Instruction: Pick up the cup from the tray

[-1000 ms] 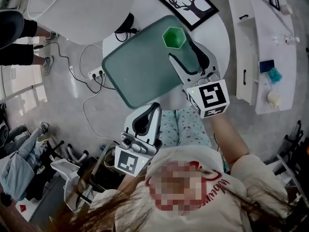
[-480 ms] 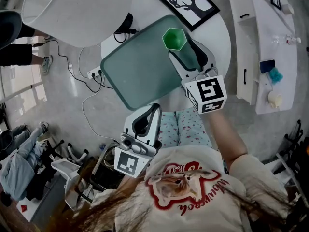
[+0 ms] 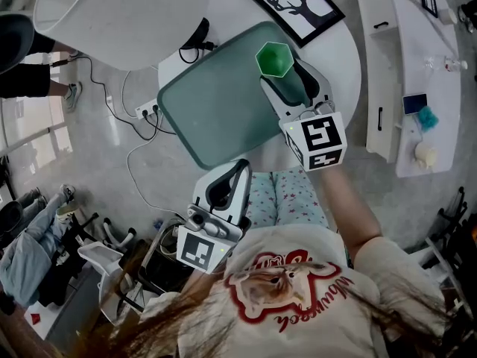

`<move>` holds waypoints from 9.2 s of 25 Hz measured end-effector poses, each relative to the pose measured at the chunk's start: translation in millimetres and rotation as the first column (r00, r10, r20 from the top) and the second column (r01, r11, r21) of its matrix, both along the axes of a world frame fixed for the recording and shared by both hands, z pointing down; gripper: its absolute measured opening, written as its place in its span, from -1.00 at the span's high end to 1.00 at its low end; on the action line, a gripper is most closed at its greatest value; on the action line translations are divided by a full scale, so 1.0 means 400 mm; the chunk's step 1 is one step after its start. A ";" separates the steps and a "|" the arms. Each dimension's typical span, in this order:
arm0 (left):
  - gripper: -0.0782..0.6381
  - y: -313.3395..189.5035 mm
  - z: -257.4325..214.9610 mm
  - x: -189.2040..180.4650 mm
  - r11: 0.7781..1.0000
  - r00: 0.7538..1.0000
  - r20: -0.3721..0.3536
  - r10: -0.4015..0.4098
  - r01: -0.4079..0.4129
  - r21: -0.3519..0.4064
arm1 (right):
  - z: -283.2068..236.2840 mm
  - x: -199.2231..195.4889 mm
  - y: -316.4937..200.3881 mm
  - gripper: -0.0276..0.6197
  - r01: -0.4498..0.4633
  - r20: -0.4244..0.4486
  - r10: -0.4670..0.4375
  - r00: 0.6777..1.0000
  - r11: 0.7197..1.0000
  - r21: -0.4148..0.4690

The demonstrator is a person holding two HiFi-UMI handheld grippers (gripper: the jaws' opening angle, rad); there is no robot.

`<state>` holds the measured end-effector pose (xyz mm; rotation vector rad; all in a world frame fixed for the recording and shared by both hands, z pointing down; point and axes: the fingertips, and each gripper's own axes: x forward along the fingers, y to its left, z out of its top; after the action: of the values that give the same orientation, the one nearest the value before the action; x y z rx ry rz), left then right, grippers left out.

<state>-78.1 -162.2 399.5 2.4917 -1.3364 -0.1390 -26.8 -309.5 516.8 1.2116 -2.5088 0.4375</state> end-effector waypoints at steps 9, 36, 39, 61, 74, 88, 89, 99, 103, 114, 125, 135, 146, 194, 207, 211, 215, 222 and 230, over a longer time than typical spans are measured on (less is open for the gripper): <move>0.74 0.014 0.000 0.001 1.000 1.000 0.001 0.015 -0.015 0.002 | 0.020 -0.015 -0.011 0.12 0.002 -0.018 -0.003 1.000 1.000 -0.009; 0.74 0.031 0.019 -0.022 1.000 1.000 -0.011 0.009 -0.009 -0.017 | 0.059 -0.037 -0.083 0.12 -0.044 -0.031 0.044 0.999 0.999 -0.005; 0.74 0.034 0.023 -0.026 1.000 1.000 -0.013 0.002 -0.002 -0.019 | 0.060 -0.035 -0.086 0.12 -0.048 -0.033 0.048 0.998 0.999 0.003; 0.74 0.051 -0.005 -0.030 1.000 1.000 -0.010 0.006 -0.006 0.008 | -0.024 -0.012 -0.039 0.12 -0.074 -0.007 0.074 0.997 0.995 0.071; 0.74 0.038 -0.051 -0.015 0.999 1.000 -0.012 0.024 -0.023 0.046 | -0.124 -0.012 -0.018 0.12 -0.058 0.013 0.057 0.998 0.992 0.109; 0.74 0.003 -0.121 -0.017 0.994 1.000 -0.003 0.015 -0.014 0.105 | -0.235 -0.017 -0.013 0.12 -0.044 0.039 0.039 0.998 0.989 0.143; 0.74 0.001 -0.126 -0.017 0.994 1.000 -0.001 0.015 -0.015 0.110 | -0.245 -0.016 -0.010 0.12 -0.043 0.043 0.037 0.998 0.988 0.146; 0.74 -0.006 -0.174 -0.009 0.988 1.000 0.016 0.022 -0.024 0.150 | -0.330 -0.009 0.016 0.12 -0.028 0.054 0.018 0.998 0.984 0.174; 0.74 -0.009 -0.190 -0.012 0.984 1.000 0.023 0.019 -0.023 0.177 | -0.357 -0.004 0.028 0.12 -0.025 0.052 0.015 0.999 0.984 0.178; 0.74 -0.013 -0.231 -0.019 0.978 1.000 0.019 0.009 -0.013 0.209 | -0.422 -0.002 0.068 0.12 -0.014 0.051 0.003 0.999 0.980 0.199; 0.74 -0.018 -0.291 -0.011 0.970 1.000 0.006 0.013 -0.014 0.242 | -0.494 0.004 0.109 0.12 -0.008 0.060 -0.005 0.998 0.976 0.219; 0.74 -0.024 -0.318 0.015 0.962 1.000 0.007 0.017 -0.018 0.271 | -0.534 0.025 0.139 0.12 0.013 0.057 -0.026 0.998 0.973 0.229; 0.74 -0.018 -0.335 0.038 0.954 1.000 0.020 -0.013 0.006 0.300 | -0.564 0.043 0.163 0.12 0.046 0.070 -0.065 0.995 0.968 0.247; 0.74 0.656 -0.394 -0.015 0.923 0.999 0.033 0.025 -0.036 0.383 | -0.641 -0.003 0.847 0.12 0.009 0.104 -0.044 0.994 0.948 0.319; 0.74 0.814 -0.421 0.019 0.916 0.999 0.040 0.027 -0.041 0.400 | -0.693 0.020 1.013 0.12 0.014 0.104 -0.055 0.993 0.933 0.359; 0.74 0.830 -0.430 0.022 0.915 0.999 0.037 0.011 -0.025 0.403 | -0.703 0.023 1.038 0.12 0.032 0.110 -0.076 0.991 0.932 0.361; 0.74 0.844 -0.431 0.051 0.919 0.999 0.031 0.007 -0.018 0.393 | -0.711 0.053 1.057 0.12 0.046 0.106 -0.090 0.990 0.931 0.361; 0.74 0.856 -0.428 0.119 0.921 0.999 0.037 0.016 -0.029 0.387 | -0.714 0.115 1.074 0.12 0.055 0.103 -0.099 0.990 0.929 0.366; 0.74 0.869 -0.431 0.144 0.921 0.998 0.049 0.025 -0.042 0.388 | -0.723 0.145 1.089 0.12 0.029 0.111 -0.076 0.991 0.924 0.382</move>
<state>-20.4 185.3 227.1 2.8562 -1.3958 -0.3805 31.3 126.0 227.8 1.2778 -2.8168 0.0056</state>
